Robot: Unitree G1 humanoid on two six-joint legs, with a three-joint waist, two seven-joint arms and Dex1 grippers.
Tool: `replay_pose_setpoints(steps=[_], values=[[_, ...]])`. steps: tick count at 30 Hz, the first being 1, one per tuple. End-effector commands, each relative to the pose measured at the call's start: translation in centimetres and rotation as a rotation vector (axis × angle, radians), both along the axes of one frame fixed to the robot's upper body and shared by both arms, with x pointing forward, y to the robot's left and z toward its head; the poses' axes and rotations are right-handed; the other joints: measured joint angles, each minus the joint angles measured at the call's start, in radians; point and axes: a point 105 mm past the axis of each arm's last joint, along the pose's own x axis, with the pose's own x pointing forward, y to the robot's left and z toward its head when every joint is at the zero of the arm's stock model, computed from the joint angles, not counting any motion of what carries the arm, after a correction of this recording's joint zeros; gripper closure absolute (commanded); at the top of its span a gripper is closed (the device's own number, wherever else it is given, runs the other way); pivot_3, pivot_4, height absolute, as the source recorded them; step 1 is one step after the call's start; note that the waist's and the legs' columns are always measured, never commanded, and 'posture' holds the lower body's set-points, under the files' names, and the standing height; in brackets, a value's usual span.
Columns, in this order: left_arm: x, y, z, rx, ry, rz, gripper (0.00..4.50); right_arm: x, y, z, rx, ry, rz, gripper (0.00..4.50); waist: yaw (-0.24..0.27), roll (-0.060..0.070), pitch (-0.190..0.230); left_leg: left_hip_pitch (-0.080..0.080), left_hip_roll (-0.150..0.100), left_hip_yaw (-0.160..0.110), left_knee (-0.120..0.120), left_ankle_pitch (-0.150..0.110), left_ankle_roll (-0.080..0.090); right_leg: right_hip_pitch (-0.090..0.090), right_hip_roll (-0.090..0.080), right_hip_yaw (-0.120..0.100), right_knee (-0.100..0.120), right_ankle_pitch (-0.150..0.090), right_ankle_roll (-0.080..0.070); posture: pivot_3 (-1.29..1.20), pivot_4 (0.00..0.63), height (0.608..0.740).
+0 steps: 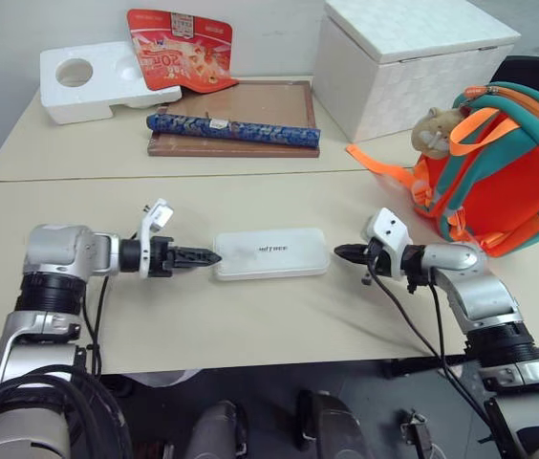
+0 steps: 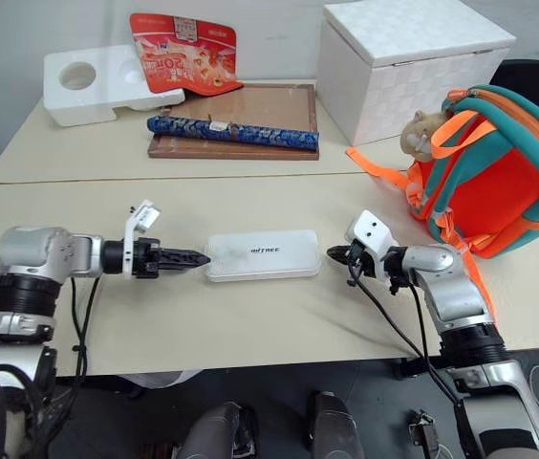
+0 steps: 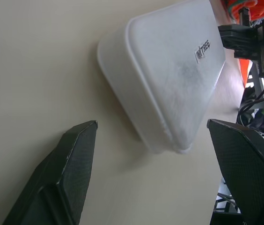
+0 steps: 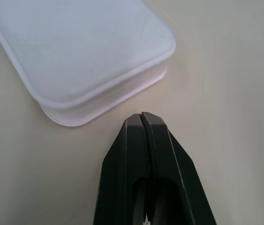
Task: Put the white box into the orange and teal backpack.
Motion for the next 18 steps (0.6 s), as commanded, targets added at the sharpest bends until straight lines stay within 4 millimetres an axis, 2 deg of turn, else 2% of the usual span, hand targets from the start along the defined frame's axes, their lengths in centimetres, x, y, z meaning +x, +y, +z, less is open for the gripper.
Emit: replay_pose_setpoints(steps=[1, 5, 8, 13, 18], values=[[0.4, -1.6, -1.6, 0.016, 0.057, -0.016, 0.54, 0.2, 1.0, 0.7, -0.005, -0.044, 0.036, 4.50, 0.004, 0.000, 0.000, 0.000, 0.000, 0.000, 0.001, 0.000, 0.000, 0.000, 0.000, 0.000, 0.000, 0.000, 0.000, 0.00, 0.150, 0.740], [0.8, -3.3, -1.2, 0.004, 0.039, -0.064, 0.54, 0.1, 1.5, 0.4, -0.016, -0.046, 0.045, 4.50, 0.016, 0.000, 0.000, 0.000, 0.000, 0.000, 0.003, 0.000, 0.000, 0.000, 0.000, 0.000, 0.000, 0.000, 0.000, 0.00, 0.150, 0.740], [1.0, -3.5, -0.4, -0.030, 0.030, -0.070, 1.10, 0.2, 1.5, 0.2, -0.019, -0.048, 0.042, 4.50, 0.019, 0.000, 0.000, 0.000, 0.000, 0.000, 0.003, 0.000, 0.000, 0.000, -0.001, 0.001, 0.000, 0.000, 0.000, 0.00, 0.150, 0.740], [1.4, -3.4, 1.1, -0.091, 0.011, -0.064, 2.47, -0.1, 1.4, -0.1, -0.024, -0.050, 0.035, 4.50, 0.018, 0.000, 0.000, -0.001, 0.001, 0.000, 0.003, -0.001, 0.000, -0.001, -0.001, 0.000, 0.000, 0.000, 0.000, 0.00, 0.150, 0.740], [0.9, -4.0, 2.8, -0.181, -0.004, -0.109, 3.21, -0.4, 1.1, 0.7, -0.008, -0.078, 0.014, 4.50, 0.015, -0.001, 0.000, -0.001, 0.001, -0.001, 0.004, -0.001, -0.001, 0.000, -0.002, 0.000, 0.000, 0.000, 0.000, 0.00, 0.150, 0.740]])
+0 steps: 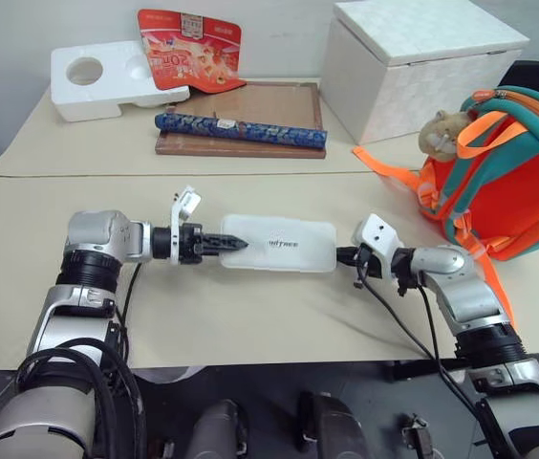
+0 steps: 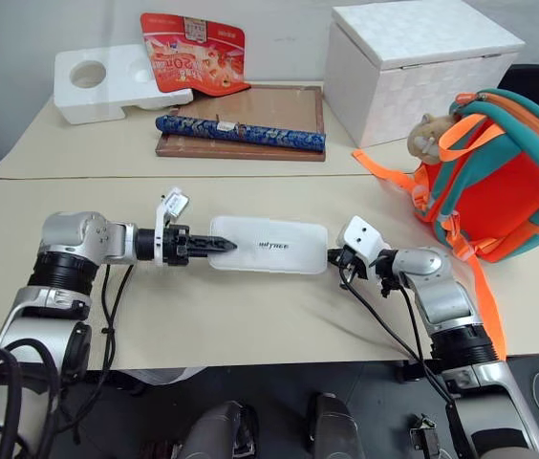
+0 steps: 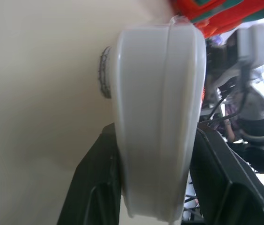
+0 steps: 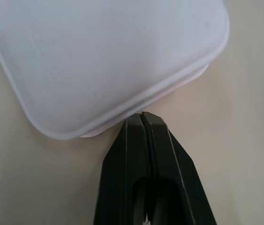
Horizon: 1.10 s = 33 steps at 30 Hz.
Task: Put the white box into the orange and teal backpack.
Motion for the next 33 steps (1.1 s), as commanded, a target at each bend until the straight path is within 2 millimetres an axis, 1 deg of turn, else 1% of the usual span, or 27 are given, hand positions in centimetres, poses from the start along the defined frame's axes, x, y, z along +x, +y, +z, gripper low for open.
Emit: replay_pose_setpoints(steps=[1, 4, 6, 9, 11, 13, 16, 18, 21, 25, 27, 31, 33], values=[[-0.7, -0.6, 0.6, -0.015, -0.011, -0.039, 3.23, -0.6, 0.4, 1.8, 0.036, -0.062, 0.019, 4.50, -0.002, 0.000, 0.000, 0.000, 0.000, 0.000, 0.000, 0.000, 0.000, 0.000, 0.000, 0.000, 0.000, 0.000, 0.000, 0.00, 0.150, 0.740], [-1.4, -0.8, 1.7, -0.082, -0.018, -0.059, 3.24, -1.2, -1.1, 3.1, 0.062, -0.091, -0.045, 4.50, -0.001, 0.000, 0.000, -0.002, 0.001, -0.001, -0.001, -0.001, -0.001, -0.001, 0.000, 0.001, 0.001, 0.000, 0.000, 0.00, 0.150, 0.740], [-1.7, -0.7, 2.5, -0.123, -0.025, -0.054, 3.24, -2.1, -2.9, 4.2, 0.110, -0.075, -0.104, 4.50, 0.002, 0.000, 0.000, -0.003, 0.001, -0.001, 0.000, -0.001, -0.001, -0.002, 0.000, 0.002, 0.000, 0.000, 0.000, 0.00, 0.150, 0.740], [-2.0, -0.3, 3.4, -0.166, -0.047, -0.029, 3.24, -4.2, -6.5, 5.7, 0.154, -0.038, -0.205, 3.92, 0.005, -0.001, 0.000, -0.004, 0.001, -0.002, 0.000, -0.001, 0.000, -0.002, 0.000, 0.001, 0.000, 0.000, 0.000, 0.00, 0.150, 0.740], [-2.3, 0.1, 4.2, -0.196, -0.066, -0.015, 3.24, -5.2, -8.1, 6.3, 0.170, -0.024, -0.259, 3.29, 0.005, -0.001, 0.001, -0.004, 0.000, -0.002, 0.001, -0.001, 0.001, -0.001, -0.001, 0.001, -0.001, 0.000, 0.000, 0.00, 0.150, 0.740], [-2.8, 0.5, 5.6, -0.240, -0.104, -0.008, 3.24, -6.1, -9.9, 7.3, 0.204, -0.021, -0.335, 2.65, 0.004, -0.001, 0.001, -0.003, 0.001, -0.002, 0.001, -0.001, 0.001, -0.001, -0.002, 0.001, -0.002, 0.000, 0.000, 0.00, 0.150, 0.740], [-3.8, 1.2, 7.7, -0.290, -0.169, -0.002, 3.24, -6.7, -12.0, 8.6, 0.269, -0.025, -0.445, 1.65, -0.001, -0.002, 0.001, -0.002, 0.002, -0.002, 0.000, -0.002, 0.000, -0.001, -0.001, 0.002, -0.002, 0.000, 0.000, 0.00, 0.150, 0.740], [-4.3, 1.3, 8.6, -0.295, -0.212, 0.001, 3.24, -6.4, -13.0, 9.1, 0.311, -0.032, -0.516, 0.94, -0.002, -0.002, 0.001, -0.001, 0.002, -0.001, 0.000, -0.002, 0.000, -0.001, -0.001, 0.002, -0.002, 0.000, 0.000, 0.00, 0.150, 0.740], [-4.8, 1.3, 10.1, -0.322, -0.278, 0.002, 3.24, -4.5, -14.5, 10.0, 0.432, -0.059, -0.655, 0.03, -0.002, -0.002, 0.001, 0.000, 0.002, 0.000, 0.000, -0.002, 0.000, -0.001, -0.001, 0.004, -0.002, 0.000, 0.000, 0.00, 0.150, 0.740], [-6.1, 0.8, 11.3, -0.329, -0.349, -0.049, 3.24, -1.4, -14.0, 10.9, 0.600, -0.056, -0.727, 0.00, -0.001, -0.002, 0.001, 0.000, 0.002, 0.000, -0.001, -0.002, -0.001, -0.001, -0.002, 0.004, -0.002, 0.000, 0.000, 0.00, 0.150, 0.740], [-6.5, 0.6, 11.5, -0.313, -0.375, -0.064, 3.24, 0.2, -13.5, 11.4, 0.686, -0.044, -0.746, 0.00, -0.002, -0.002, 0.001, -0.001, 0.002, 0.000, -0.001, -0.002, -0.002, -0.002, -0.001, 0.004, -0.001, 0.000, 0.000, 0.00, 0.150, 0.740], [-6.7, 0.3, 11.4, -0.269, -0.398, -0.055, 3.24, 2.6, -12.9, 11.4, 0.726, -0.045, -0.776, 0.00, -0.004, -0.002, 0.001, -0.001, 0.002, 0.000, -0.002, -0.001, -0.002, -0.002, 0.000, 0.004, 0.000, 0.000, 0.000, 0.00, 0.150, 0.740], [-6.6, 0.2, 11.6, -0.266, -0.417, -0.043, 3.24, 3.8, -12.9, 11.5, 0.756, -0.071, -0.790, 0.39, -0.004, -0.002, 0.001, -0.001, 0.001, 0.000, -0.002, -0.001, -0.002, -0.002, 0.000, 0.004, 0.000, 0.000, 0.000, 0.00, 0.150, 0.740]])
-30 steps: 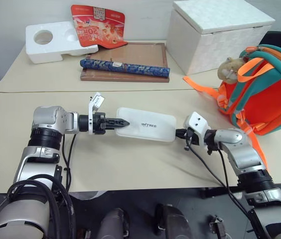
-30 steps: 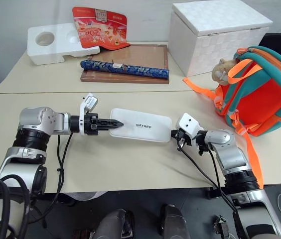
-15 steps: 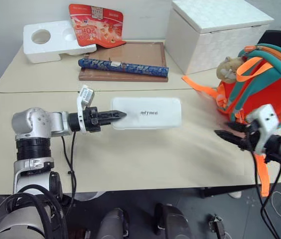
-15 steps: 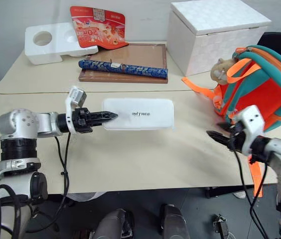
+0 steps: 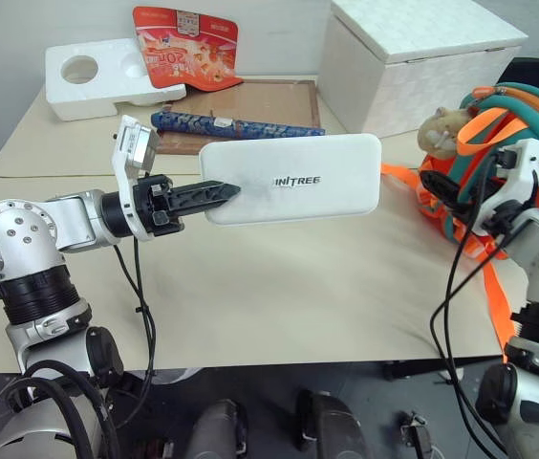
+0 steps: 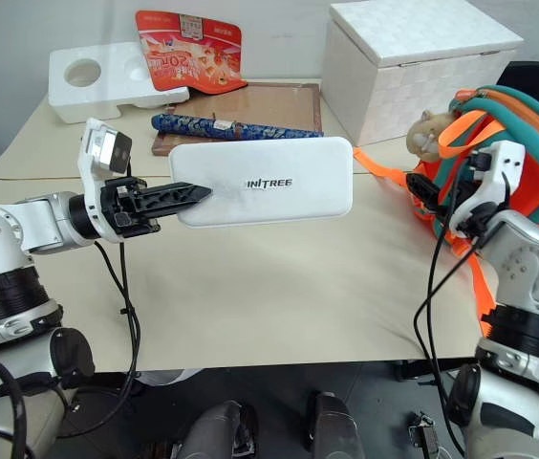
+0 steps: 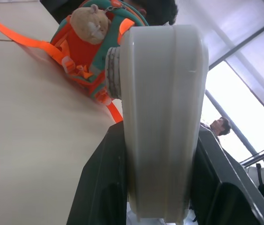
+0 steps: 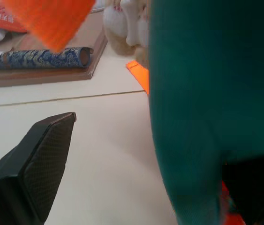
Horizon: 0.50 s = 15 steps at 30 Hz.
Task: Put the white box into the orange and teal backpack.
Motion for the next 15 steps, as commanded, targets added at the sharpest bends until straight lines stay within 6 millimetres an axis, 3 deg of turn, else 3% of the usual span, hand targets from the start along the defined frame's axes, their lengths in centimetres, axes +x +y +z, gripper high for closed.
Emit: replay_pose_setpoints(steps=[1, 5, 9, 12, 15], values=[[-0.3, 0.1, 1.6, -0.016, -0.097, 0.019, 3.24, 1.4, -0.4, 1.2, 0.002, -0.084, -0.040, 0.57, -0.002, 0.000, 0.000, 0.000, 0.000, 0.000, 0.000, 0.000, 0.000, 0.000, 0.000, 0.000, 0.000, 0.000, 0.000, 0.00, 0.150, 0.740], [0.2, 0.6, 2.2, -0.034, -0.123, 0.070, 3.24, 1.8, 0.5, 1.7, -0.007, -0.130, 0.029, 1.93, -0.007, 0.000, 0.000, 0.000, -0.001, 0.000, 0.000, 0.000, 0.001, 0.000, 0.001, 0.000, 0.000, 0.000, 0.001, 0.00, 0.150, 0.740], [0.2, 1.6, 3.0, -0.053, -0.153, 0.093, 3.24, 0.6, 2.6, 2.8, -0.025, -0.178, 0.200, 3.29, -0.019, 0.000, 0.000, 0.000, 0.000, 0.000, -0.001, 0.000, 0.000, 0.000, 0.001, 0.000, 0.000, 0.000, 0.001, 0.00, 0.150, 0.740], [0.3, 2.1, 3.6, -0.056, -0.180, 0.112, 3.24, -1.9, 5.1, 4.0, -0.044, -0.201, 0.428, 4.36, -0.021, 0.000, 0.000, 0.000, 0.000, 0.000, -0.002, 0.000, 0.000, 0.000, 0.001, 0.000, -0.001, 0.000, 0.001, 0.00, 0.150, 0.740], [0.6, 2.6, 4.5, -0.053, -0.224, 0.129, 3.24, -6.8, 7.6, 5.4, -0.095, -0.201, 0.739, 4.49, -0.018, 0.002, 0.001, 0.000, 0.001, 0.001, -0.004, 0.001, 0.000, -0.001, 0.002, 0.000, -0.002, 0.000, 0.001, 0.00, 0.150, 0.740]])
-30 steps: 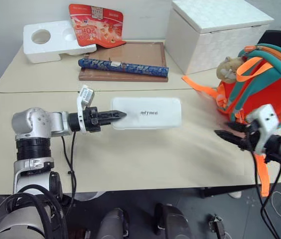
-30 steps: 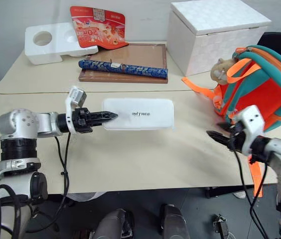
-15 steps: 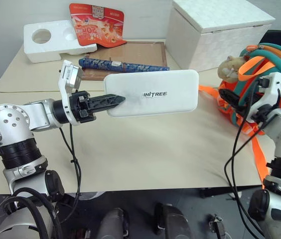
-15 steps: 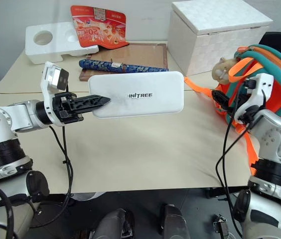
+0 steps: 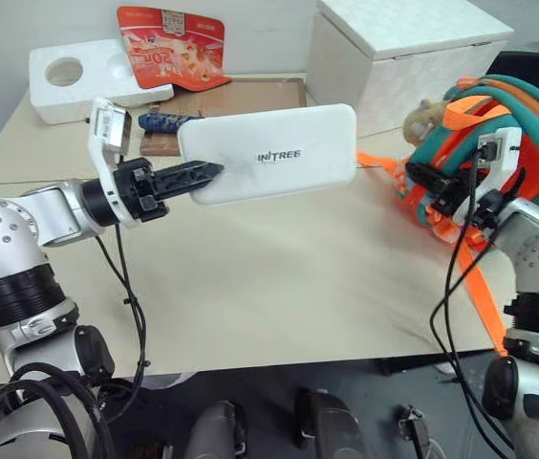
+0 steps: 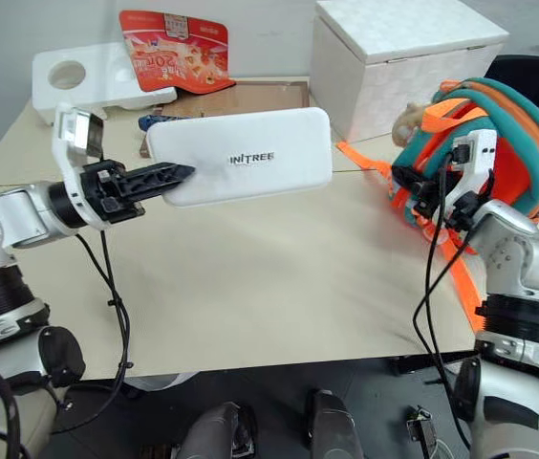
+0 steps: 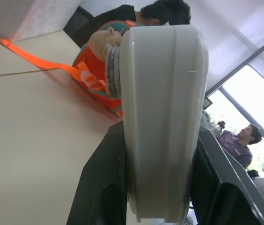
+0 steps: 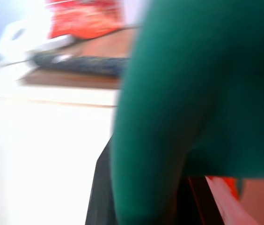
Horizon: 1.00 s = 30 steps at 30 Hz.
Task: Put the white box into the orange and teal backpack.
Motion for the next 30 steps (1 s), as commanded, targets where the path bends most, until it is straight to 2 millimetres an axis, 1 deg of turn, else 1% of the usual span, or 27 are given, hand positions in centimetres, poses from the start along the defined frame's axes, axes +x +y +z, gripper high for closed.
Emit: replay_pose_setpoints(steps=[1, 4, 6, 9, 11, 14, 17, 20, 24, 30], values=[[-0.3, 0.7, 2.9, -0.031, -0.138, -0.002, 3.24, -6.1, 3.4, 3.5, -0.084, -0.080, 0.370, 4.49, 0.004, 0.001, 0.001, 0.000, 0.000, 0.000, 0.000, 0.000, 0.000, -0.001, 0.000, 0.000, 0.000, 0.000, 0.000, 0.00, 0.150, 0.740], [0.3, 1.1, 3.9, -0.040, -0.178, 0.013, 3.24, -9.6, 4.2, 4.1, -0.159, -0.054, 0.533, 4.49, 0.003, 0.000, 0.001, 0.000, 0.000, 0.000, -0.001, 0.000, 0.000, 0.000, 0.000, -0.001, -0.001, 0.000, 0.000, 0.00, 0.150, 0.740], [0.5, 1.2, 4.4, -0.046, -0.197, 0.013, 3.24, -11.5, 4.5, 4.5, -0.172, -0.033, 0.627, 4.49, 0.004, 0.000, 0.001, 0.001, -0.001, 0.000, -0.001, 0.000, 0.000, 0.000, 0.000, -0.002, -0.004, 0.000, 0.000, 0.00, 0.150, 0.740], [0.4, 0.6, 5.2, -0.027, -0.276, -0.014, 3.24, -14.8, 4.6, 5.5, -0.180, 0.010, 0.773, 4.49, 0.006, -0.001, 0.002, 0.001, -0.001, 0.000, -0.001, 0.000, 0.000, 0.000, -0.001, -0.002, -0.004, 0.000, 0.000, 0.00, 0.150, 0.740], [0.4, 0.0, 5.3, 0.005, -0.332, -0.023, 3.24, -15.6, 4.6, 5.5, -0.187, 0.042, 0.798, 4.49, 0.008, -0.001, 0.002, 0.000, -0.001, 0.000, -0.002, 0.000, 0.000, 0.000, -0.001, -0.002, -0.004, 0.000, 0.000, 0.00, 0.150, 0.740], [0.1, -1.3, 5.2, 0.067, -0.436, -0.063, 3.24, -16.6, 4.5, 5.1, -0.197, 0.095, 0.835, 4.49, 0.013, -0.003, 0.002, 0.000, -0.001, 0.000, -0.002, 0.000, 0.000, 0.000, -0.002, -0.002, -0.005, 0.000, 0.000, 0.00, 0.150, 0.740], [-0.1, -2.4, 4.6, 0.129, -0.489, -0.109, 3.24, -16.9, 4.3, 5.0, -0.189, 0.112, 0.846, 4.49, 0.020, -0.003, 0.003, 0.000, -0.001, 0.000, -0.001, 0.000, 0.001, 0.001, -0.003, -0.001, -0.006, 0.000, 0.000, 0.00, 0.150, 0.740], [-0.6, -3.1, 3.5, 0.189, -0.528, -0.181, 3.24, -16.0, 4.1, 4.8, -0.190, 0.106, 0.799, 4.49, 0.028, -0.003, 0.003, 0.000, -0.001, 0.000, 0.000, 0.000, 0.001, 0.000, -0.003, -0.001, -0.006, 0.000, 0.000, 0.00, 0.150, 0.740], [-0.2, -2.9, 3.1, 0.235, -0.564, -0.187, 3.24, -15.1, 3.9, 4.1, -0.199, 0.117, 0.758, 4.49, 0.031, -0.003, 0.003, 0.000, -0.001, -0.001, 0.000, 0.000, 0.001, 0.001, -0.003, -0.001, -0.006, 0.000, 0.000, 0.00, 0.150, 0.740], [0.2, -2.0, 4.0, 0.276, -0.609, -0.192, 3.24, -14.6, 3.8, 3.7, -0.198, 0.116, 0.738, 4.49, 0.032, -0.004, 0.003, 0.000, -0.001, -0.001, 0.002, -0.001, 0.002, 0.001, -0.003, -0.002, -0.005, 0.000, 0.000, 0.00, 0.150, 0.740]])
